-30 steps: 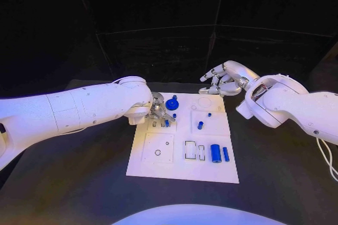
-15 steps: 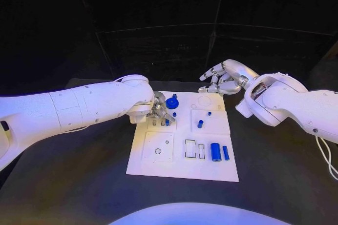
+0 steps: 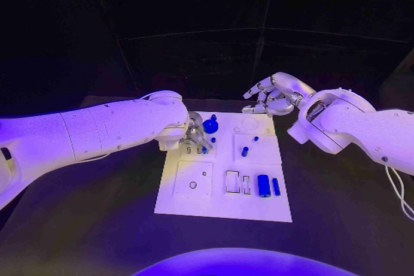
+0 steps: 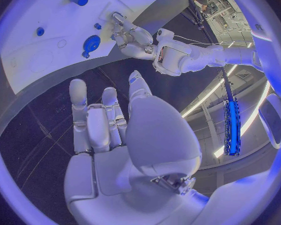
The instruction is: Assemble the parts on the task board
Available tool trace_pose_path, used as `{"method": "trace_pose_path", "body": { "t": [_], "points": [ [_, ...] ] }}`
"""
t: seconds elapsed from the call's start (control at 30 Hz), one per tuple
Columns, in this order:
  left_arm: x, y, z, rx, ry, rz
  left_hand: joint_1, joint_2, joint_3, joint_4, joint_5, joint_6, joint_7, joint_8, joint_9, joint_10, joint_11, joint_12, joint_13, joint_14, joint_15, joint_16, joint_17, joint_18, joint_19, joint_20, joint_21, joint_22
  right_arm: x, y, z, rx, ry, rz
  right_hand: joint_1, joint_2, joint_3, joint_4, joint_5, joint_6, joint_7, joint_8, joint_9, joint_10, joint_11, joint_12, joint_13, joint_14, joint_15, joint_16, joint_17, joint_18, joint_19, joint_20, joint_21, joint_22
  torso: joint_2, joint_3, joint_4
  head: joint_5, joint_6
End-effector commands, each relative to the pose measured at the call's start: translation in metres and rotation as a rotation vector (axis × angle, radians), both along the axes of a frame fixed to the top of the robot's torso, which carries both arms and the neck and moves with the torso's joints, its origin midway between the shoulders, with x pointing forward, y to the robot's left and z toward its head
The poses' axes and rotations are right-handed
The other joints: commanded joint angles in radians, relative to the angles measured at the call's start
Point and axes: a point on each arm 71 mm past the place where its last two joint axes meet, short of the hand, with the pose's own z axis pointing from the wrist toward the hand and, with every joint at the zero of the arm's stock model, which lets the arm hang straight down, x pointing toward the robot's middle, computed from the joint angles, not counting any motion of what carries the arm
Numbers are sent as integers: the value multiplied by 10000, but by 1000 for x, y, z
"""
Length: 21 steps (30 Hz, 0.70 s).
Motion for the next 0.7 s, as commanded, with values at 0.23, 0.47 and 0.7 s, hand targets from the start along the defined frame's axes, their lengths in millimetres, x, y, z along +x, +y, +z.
{"method": "trace_pose_path", "body": {
  "t": [0.23,0.47,0.7],
  "points": [
    [1,-2,3,-510,-427,-70,728,-352,2435,-777,75,-218,63,64,156,-27,-41,-342,-193,1039,22,30,2633,-136,-4,-82,-124,98,1,2,1,-13,37,80,127,29,-93,44,190,-99,-20,130,17,39,-38,74,-57,-35,-21,-37,-28,106,-52,-3,-99,-47,-4,1,16,12,-29],
    [0,4,8,-1048,-742,223,-1279,-2050,6923,-1108,66,-335,91,642,826,152,-24,-413,-294,1039,33,30,2633,-111,-34,-19,-257,20,2,2,0,-53,83,62,118,27,-113,63,198,-106,-20,148,18,29,-36,75,-77,-41,-21,-47,-46,110,-67,-4,-117,-76,-7,10,22,51,-36],
    [-3,14,11,-1251,-902,527,-1574,-2180,7383,-1283,61,-363,59,761,961,188,-15,-383,-272,1039,26,30,2633,-111,-29,-22,-269,28,3,1,-1,-83,119,53,118,27,-113,63,198,-106,-20,148,18,29,-36,75,-77,-41,-21,-47,-46,110,-67,-4,-117,-76,0,11,32,83,-38]
  ]
}}
